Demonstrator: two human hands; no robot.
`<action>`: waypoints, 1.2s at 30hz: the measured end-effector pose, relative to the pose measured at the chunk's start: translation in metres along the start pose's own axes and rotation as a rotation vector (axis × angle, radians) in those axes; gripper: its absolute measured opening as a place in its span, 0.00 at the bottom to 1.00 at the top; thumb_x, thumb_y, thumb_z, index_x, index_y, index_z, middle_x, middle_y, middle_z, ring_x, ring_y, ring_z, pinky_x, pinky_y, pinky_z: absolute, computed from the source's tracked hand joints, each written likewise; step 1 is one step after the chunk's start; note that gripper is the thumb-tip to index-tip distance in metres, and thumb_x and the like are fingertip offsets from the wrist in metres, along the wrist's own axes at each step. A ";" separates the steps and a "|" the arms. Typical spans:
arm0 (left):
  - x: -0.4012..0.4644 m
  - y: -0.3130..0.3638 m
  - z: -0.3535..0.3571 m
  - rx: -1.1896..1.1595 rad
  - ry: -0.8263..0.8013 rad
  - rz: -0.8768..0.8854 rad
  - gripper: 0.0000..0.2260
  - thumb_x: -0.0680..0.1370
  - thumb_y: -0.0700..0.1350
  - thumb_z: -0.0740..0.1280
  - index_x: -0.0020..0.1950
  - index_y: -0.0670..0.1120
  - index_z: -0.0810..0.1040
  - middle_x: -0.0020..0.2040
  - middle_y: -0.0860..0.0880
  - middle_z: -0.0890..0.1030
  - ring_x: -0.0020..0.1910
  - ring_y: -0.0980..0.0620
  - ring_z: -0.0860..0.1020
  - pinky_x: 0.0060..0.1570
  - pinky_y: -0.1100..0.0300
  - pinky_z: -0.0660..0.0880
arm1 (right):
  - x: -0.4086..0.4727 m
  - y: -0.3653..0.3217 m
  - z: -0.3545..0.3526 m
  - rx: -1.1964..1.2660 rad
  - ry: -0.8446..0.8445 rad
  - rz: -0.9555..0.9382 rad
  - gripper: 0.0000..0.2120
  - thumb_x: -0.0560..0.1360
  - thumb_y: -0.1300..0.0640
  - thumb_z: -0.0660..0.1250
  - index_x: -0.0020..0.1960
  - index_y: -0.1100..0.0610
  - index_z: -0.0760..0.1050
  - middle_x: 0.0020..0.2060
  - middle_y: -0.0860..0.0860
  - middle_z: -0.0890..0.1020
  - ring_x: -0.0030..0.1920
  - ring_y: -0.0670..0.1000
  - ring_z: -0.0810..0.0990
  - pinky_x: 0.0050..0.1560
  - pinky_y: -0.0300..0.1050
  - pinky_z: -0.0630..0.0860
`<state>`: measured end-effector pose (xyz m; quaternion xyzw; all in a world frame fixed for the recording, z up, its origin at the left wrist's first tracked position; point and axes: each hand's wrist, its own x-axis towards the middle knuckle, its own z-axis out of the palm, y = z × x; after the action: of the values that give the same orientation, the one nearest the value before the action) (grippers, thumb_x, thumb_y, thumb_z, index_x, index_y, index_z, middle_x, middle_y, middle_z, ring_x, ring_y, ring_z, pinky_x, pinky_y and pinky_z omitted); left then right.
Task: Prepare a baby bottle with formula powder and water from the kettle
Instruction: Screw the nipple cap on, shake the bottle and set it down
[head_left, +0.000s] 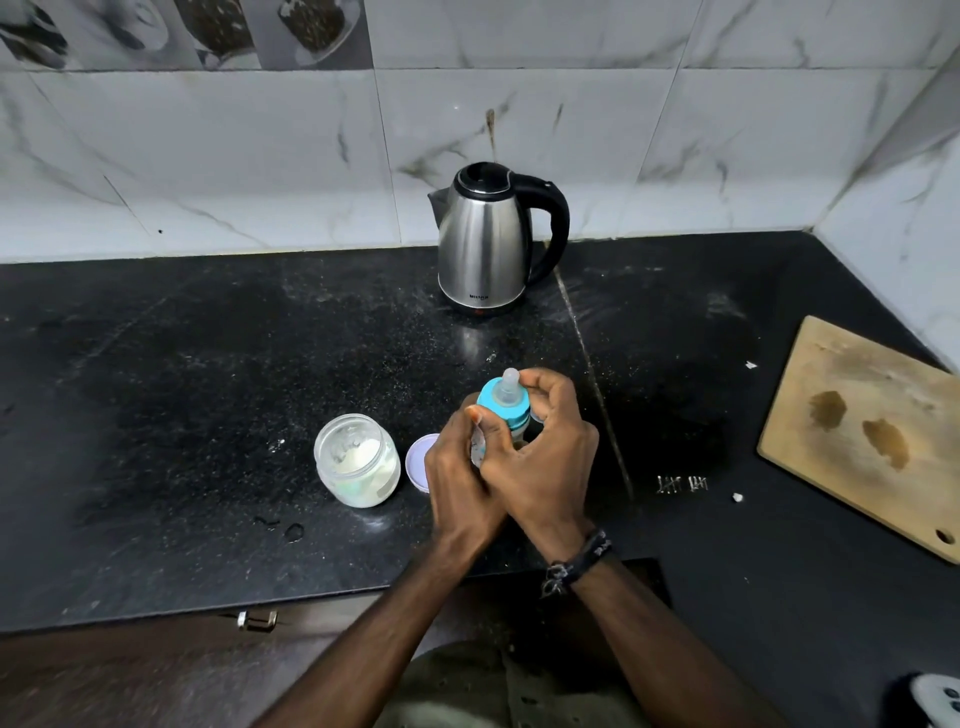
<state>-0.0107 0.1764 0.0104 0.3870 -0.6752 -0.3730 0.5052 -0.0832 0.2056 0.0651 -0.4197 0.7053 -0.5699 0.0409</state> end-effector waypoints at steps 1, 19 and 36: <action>0.000 -0.001 0.001 0.006 0.003 -0.001 0.08 0.74 0.36 0.73 0.48 0.44 0.76 0.42 0.50 0.81 0.39 0.52 0.79 0.39 0.50 0.77 | 0.000 0.000 0.000 -0.004 0.003 0.004 0.22 0.66 0.57 0.80 0.56 0.54 0.75 0.44 0.41 0.83 0.44 0.41 0.83 0.46 0.32 0.78; 0.006 -0.010 -0.009 -0.091 -0.160 -0.126 0.23 0.73 0.45 0.77 0.65 0.55 0.77 0.57 0.58 0.84 0.58 0.59 0.82 0.59 0.65 0.76 | 0.073 0.108 -0.014 -0.411 -0.315 0.166 0.24 0.75 0.48 0.70 0.68 0.57 0.72 0.63 0.56 0.78 0.63 0.58 0.77 0.65 0.54 0.73; 0.006 -0.003 -0.014 -0.075 -0.150 -0.150 0.24 0.72 0.39 0.80 0.64 0.55 0.77 0.57 0.62 0.82 0.57 0.70 0.80 0.56 0.75 0.72 | 0.070 0.140 0.002 -0.199 -0.352 0.222 0.20 0.72 0.55 0.76 0.61 0.53 0.75 0.51 0.49 0.83 0.53 0.50 0.83 0.54 0.46 0.80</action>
<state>0.0019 0.1682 0.0128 0.3885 -0.6657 -0.4627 0.4381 -0.2040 0.1589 -0.0236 -0.4342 0.7819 -0.4076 0.1840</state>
